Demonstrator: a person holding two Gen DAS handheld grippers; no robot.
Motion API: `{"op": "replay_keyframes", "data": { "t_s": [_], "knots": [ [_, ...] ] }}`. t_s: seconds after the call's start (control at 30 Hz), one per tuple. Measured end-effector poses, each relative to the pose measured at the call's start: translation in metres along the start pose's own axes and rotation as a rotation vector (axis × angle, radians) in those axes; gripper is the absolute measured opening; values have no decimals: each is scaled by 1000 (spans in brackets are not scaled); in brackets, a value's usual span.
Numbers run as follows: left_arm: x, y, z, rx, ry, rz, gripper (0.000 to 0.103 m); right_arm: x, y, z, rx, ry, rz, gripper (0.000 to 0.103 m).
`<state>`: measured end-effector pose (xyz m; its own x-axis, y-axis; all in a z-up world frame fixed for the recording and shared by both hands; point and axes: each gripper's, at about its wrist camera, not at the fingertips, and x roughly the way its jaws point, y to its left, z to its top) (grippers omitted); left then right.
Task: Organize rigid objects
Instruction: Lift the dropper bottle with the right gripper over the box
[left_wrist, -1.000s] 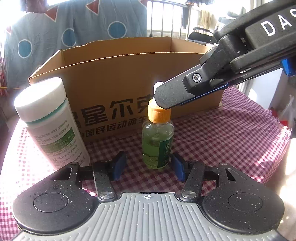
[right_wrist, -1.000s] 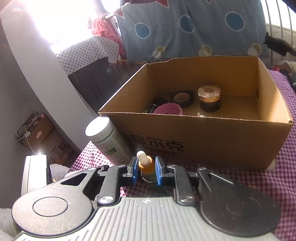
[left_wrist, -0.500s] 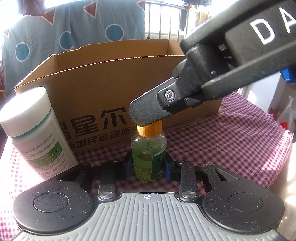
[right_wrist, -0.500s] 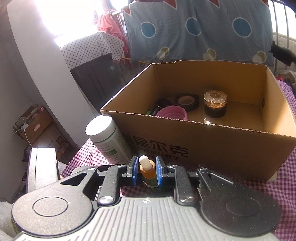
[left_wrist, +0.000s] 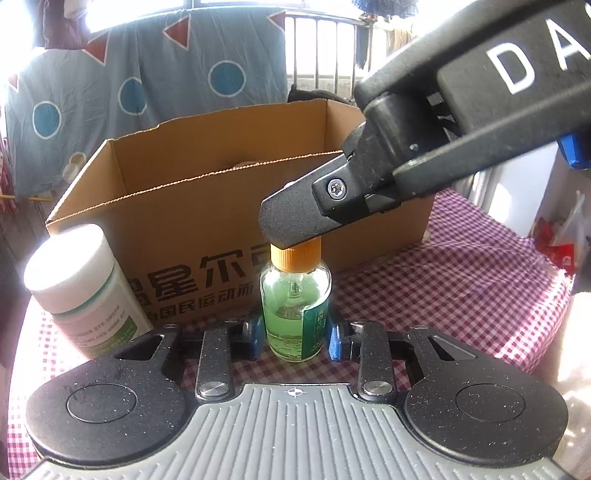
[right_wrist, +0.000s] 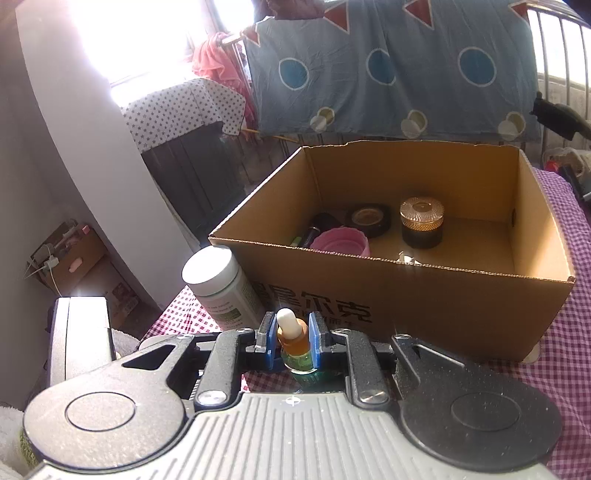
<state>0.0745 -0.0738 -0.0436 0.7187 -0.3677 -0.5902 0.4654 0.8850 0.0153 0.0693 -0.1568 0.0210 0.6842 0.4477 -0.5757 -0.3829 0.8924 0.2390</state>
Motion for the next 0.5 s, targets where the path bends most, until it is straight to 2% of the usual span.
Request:
{"op": "replay_keyframes", "data": {
  "t_s": [0.3, 0.5],
  "knots": [
    [-31, -6, 62, 8, -93, -2, 31, -47, -3, 50, -52, -116, 22, 20],
    [-11, -1, 112, -57, -76, -67, 31, -48, -32, 98, -61, -124, 18, 20]
  ]
}}
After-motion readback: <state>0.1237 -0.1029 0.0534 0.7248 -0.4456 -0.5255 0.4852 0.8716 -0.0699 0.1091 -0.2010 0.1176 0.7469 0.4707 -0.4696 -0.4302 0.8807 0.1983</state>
